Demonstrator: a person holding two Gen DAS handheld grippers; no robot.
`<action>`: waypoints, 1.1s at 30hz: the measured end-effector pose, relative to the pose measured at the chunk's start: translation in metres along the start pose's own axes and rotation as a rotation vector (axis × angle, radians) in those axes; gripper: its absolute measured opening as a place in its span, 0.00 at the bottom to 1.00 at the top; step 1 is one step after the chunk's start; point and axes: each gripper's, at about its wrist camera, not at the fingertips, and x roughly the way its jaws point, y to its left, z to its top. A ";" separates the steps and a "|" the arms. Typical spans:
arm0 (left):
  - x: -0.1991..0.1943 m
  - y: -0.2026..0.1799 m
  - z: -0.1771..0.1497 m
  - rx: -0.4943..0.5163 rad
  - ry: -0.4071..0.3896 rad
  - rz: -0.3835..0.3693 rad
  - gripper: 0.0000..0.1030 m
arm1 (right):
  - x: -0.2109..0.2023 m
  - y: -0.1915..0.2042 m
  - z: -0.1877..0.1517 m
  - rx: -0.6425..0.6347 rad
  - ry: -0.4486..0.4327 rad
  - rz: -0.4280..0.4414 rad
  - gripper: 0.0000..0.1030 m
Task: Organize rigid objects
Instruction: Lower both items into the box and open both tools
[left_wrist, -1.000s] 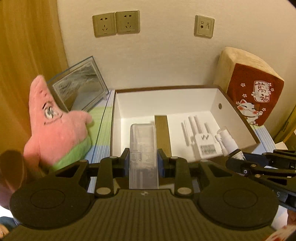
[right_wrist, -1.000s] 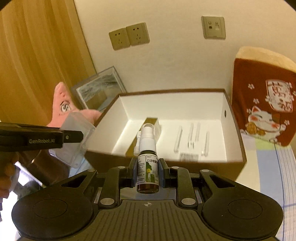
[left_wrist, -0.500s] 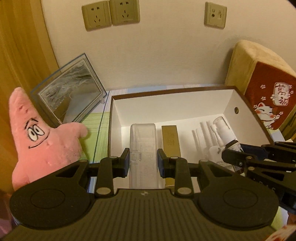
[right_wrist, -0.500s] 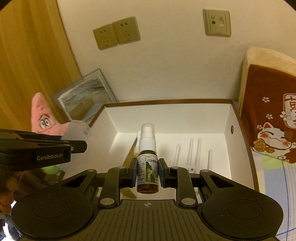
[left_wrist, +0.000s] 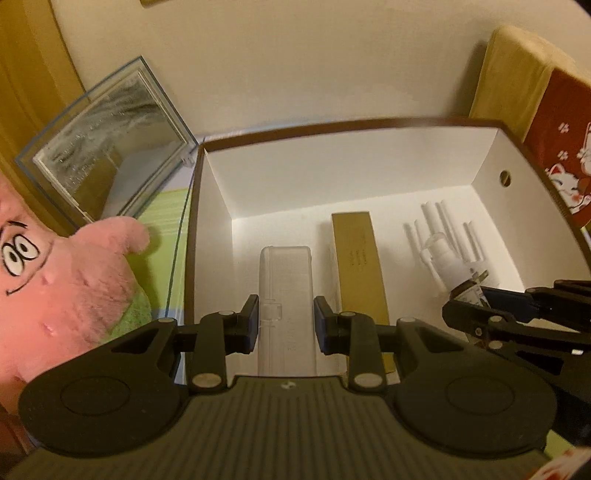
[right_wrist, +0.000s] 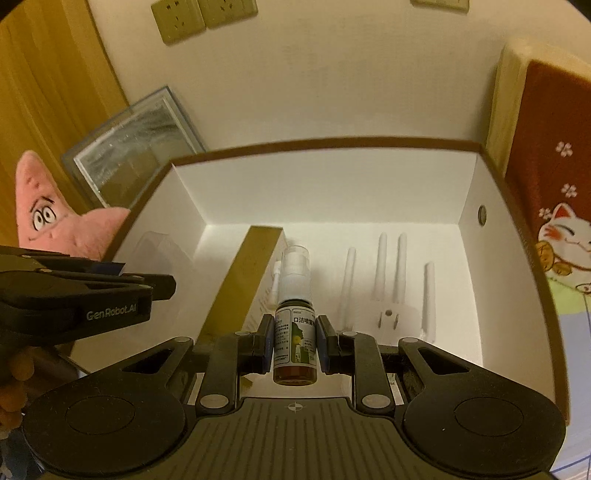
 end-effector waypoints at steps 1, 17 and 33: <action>0.003 0.000 0.000 0.003 0.007 0.002 0.25 | 0.003 -0.001 0.000 0.003 0.008 -0.001 0.19; 0.027 -0.005 0.002 0.055 0.053 0.009 0.35 | 0.014 -0.005 0.003 0.036 0.025 -0.002 0.19; 0.016 -0.001 -0.004 0.034 0.043 -0.006 0.37 | 0.000 -0.006 0.002 0.022 -0.029 -0.002 0.47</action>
